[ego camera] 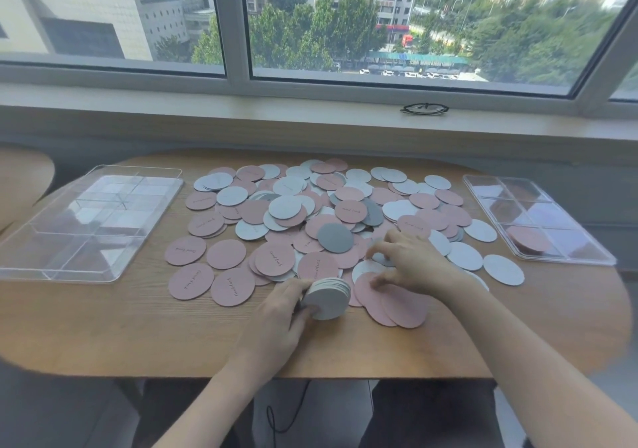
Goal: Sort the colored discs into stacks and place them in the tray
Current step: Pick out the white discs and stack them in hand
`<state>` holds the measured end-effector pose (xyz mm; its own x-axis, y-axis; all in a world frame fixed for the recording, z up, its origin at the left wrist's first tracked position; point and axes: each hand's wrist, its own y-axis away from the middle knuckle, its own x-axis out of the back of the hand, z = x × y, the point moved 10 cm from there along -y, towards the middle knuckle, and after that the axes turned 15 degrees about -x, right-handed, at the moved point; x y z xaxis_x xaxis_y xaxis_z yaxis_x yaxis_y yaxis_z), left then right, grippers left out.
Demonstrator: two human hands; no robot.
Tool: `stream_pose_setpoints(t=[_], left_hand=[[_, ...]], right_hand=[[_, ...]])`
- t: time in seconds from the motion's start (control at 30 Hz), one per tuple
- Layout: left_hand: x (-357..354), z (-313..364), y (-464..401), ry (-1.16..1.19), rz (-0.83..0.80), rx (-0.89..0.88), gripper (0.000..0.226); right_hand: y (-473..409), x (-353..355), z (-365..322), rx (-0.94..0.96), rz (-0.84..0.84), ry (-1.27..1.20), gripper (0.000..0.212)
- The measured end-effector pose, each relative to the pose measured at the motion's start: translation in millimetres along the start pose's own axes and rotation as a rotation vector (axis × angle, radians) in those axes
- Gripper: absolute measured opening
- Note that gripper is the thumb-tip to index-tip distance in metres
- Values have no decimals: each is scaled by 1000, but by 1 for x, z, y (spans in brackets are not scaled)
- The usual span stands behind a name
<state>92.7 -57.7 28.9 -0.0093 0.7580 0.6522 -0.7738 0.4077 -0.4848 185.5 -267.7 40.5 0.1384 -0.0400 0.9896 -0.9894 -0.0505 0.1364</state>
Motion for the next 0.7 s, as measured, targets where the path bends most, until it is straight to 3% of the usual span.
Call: stream_pose_setpoints(t=[0.2, 0.47, 0.63, 0.7], left_hand=[[1, 1, 0, -1, 5, -2, 28], [1, 0, 0, 20, 10, 6, 28], [0, 0, 0, 23, 8, -1, 29], [0, -1, 0, 26, 11, -1, 29]], right_hand=[[-6, -4, -3, -1, -19, 11, 53], [-4, 11, -2, 22, 71, -219, 48], [15, 46, 12, 53, 356, -527, 22], [26, 53, 7, 116, 454, -533, 31]])
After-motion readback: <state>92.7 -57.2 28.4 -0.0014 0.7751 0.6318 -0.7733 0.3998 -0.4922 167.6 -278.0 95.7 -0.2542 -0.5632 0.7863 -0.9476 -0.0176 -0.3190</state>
